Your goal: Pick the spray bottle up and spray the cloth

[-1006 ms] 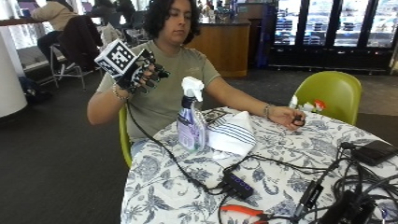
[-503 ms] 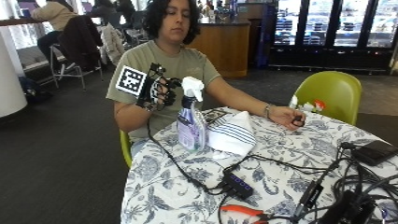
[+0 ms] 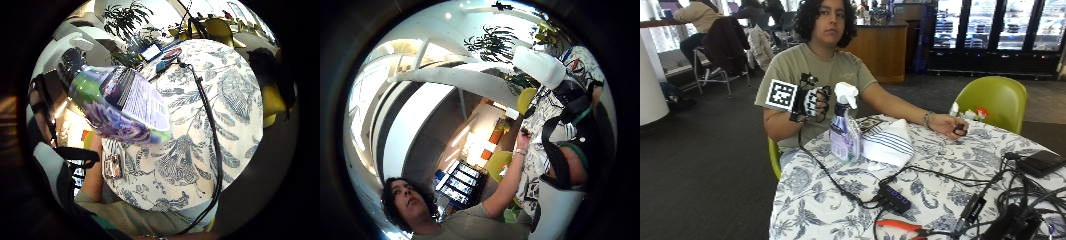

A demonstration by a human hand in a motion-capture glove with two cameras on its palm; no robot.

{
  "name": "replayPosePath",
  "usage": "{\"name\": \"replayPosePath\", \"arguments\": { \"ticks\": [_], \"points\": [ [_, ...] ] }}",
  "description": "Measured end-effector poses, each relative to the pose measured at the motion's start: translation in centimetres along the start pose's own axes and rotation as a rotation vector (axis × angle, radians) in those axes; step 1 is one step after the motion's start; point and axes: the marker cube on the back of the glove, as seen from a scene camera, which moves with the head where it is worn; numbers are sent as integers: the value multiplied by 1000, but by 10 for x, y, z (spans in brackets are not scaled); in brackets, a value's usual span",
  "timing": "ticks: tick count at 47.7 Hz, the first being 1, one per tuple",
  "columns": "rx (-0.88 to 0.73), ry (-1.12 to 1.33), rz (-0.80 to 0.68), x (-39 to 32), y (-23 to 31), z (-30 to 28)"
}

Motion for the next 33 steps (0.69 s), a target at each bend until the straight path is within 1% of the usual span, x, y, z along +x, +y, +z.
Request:
{"name": "replayPosePath", "arguments": {
  "ticks": [3, 7, 12, 16, 20, 24, 27, 30, 33],
  "points": [
    [0, 46, -10, 2, 8, -5],
    [-89, 122, 73, 0, 26, -13],
    [-160, 166, -21, 8, 44, -28],
    [-242, 147, -40, 15, 66, -44],
    [-234, 127, -68, 23, 84, -54],
    [-269, 106, -48, 30, 106, -65],
    [-202, 90, -29, 36, 115, -68],
    [-123, 94, 28, 42, 124, -73],
    [-143, 121, 53, 52, 138, -84]
  ]
}}
